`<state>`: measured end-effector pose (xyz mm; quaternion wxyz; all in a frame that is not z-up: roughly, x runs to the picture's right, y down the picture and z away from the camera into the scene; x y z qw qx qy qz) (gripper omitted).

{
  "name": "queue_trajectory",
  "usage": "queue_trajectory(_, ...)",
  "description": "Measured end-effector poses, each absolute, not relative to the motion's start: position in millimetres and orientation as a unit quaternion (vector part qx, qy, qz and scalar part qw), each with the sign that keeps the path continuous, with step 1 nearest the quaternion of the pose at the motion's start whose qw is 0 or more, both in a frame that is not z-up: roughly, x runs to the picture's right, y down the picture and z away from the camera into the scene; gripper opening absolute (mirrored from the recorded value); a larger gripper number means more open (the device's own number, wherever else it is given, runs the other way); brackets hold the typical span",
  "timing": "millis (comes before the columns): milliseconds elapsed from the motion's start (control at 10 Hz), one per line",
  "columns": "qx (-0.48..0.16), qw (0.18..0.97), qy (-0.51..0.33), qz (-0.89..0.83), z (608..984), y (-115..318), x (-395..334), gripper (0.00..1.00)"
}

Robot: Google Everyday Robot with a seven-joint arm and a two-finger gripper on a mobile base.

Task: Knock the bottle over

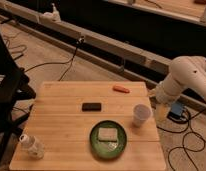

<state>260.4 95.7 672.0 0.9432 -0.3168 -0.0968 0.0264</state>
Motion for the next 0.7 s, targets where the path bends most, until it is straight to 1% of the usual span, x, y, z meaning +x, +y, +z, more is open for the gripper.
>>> queue_trajectory(300, -0.317, 0.943, -0.097, 0.026, 672.0, 95.6, 260.4, 0.76)
queue_trajectory(400, -0.317, 0.943, -0.097, 0.026, 671.9, 95.6, 260.4, 0.72)
queue_trajectory(600, -0.317, 0.943, -0.097, 0.026, 671.9, 95.5, 260.4, 0.49)
queue_trajectory(700, -0.316, 0.943, -0.096, 0.026, 672.0, 94.9, 260.7, 0.41)
